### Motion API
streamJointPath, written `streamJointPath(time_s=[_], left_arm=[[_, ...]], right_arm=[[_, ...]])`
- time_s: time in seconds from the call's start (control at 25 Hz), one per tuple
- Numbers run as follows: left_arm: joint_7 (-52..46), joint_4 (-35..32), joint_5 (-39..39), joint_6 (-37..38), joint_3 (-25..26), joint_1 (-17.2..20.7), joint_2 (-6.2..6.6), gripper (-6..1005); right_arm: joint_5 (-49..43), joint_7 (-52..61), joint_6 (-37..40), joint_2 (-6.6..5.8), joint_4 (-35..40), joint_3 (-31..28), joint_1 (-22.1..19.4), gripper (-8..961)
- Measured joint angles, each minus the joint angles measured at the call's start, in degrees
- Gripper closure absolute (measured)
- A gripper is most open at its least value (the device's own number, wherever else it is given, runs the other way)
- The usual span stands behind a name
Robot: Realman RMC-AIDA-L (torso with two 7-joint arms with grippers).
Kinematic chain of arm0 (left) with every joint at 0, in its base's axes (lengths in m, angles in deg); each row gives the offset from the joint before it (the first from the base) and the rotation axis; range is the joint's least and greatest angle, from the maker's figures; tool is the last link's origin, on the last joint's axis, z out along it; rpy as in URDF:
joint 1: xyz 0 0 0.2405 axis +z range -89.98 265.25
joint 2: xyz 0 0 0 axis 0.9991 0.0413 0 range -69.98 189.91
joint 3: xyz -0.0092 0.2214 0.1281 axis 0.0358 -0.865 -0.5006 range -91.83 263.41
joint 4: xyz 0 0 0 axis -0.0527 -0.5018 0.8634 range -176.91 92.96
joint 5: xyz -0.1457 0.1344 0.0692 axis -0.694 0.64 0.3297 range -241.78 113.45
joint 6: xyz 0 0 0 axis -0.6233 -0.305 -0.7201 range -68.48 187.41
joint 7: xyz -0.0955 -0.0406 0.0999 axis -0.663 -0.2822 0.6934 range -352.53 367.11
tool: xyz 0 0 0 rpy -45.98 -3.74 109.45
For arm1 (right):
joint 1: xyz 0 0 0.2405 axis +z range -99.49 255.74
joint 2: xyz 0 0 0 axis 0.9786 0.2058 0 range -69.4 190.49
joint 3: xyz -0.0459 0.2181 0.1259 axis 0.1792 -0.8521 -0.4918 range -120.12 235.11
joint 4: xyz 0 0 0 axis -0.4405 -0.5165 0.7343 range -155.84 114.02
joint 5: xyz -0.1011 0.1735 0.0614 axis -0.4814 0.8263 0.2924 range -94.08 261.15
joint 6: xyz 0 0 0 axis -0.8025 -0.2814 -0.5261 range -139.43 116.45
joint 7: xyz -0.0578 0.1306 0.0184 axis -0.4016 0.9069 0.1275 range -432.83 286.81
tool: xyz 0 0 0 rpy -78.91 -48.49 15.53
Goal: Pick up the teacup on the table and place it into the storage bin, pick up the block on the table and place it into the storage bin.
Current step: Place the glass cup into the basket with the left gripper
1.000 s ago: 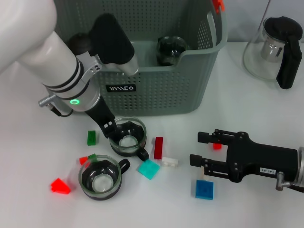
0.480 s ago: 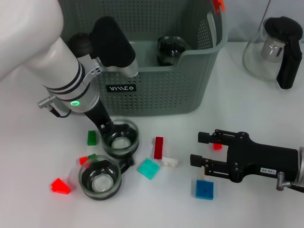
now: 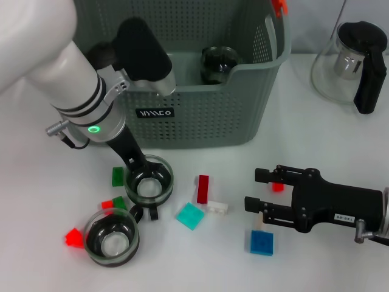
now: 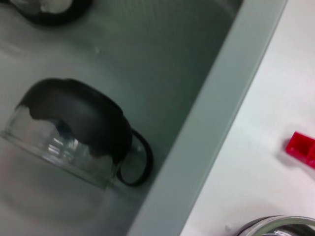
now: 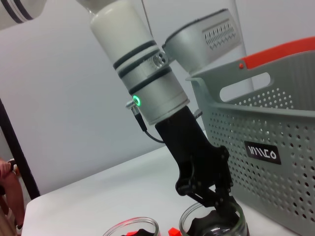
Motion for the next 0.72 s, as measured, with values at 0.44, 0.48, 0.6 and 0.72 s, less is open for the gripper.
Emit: streamJointPath(time_s=[0.44,0.48,0.6,0.72], left_arm=[[2.44,-7.21,-4.32,8.09,4.69,0.44,0.32,939],[2.49,-6.02,-3.89,7.19,4.47,0.4,0.32,939],[2.52,-4.76,-3.5,6.07,4.32,0.39,0.29,938],[2.53,-3.65,-3.41,5.36,4.32,0.39,0.25,938]], right_arm=[[0.0,0.02,0.0,-0.05,0.0,-0.02,0.15,241],[0.0,0.02,0.0,-0.06,0.0,-0.09,0.11,241],[0.0,0.02,0.0,-0.07,0.0,-0.17,0.08,241],[0.0,0.08,0.0,-0.11,0.0,-0.19,0.09,241]])
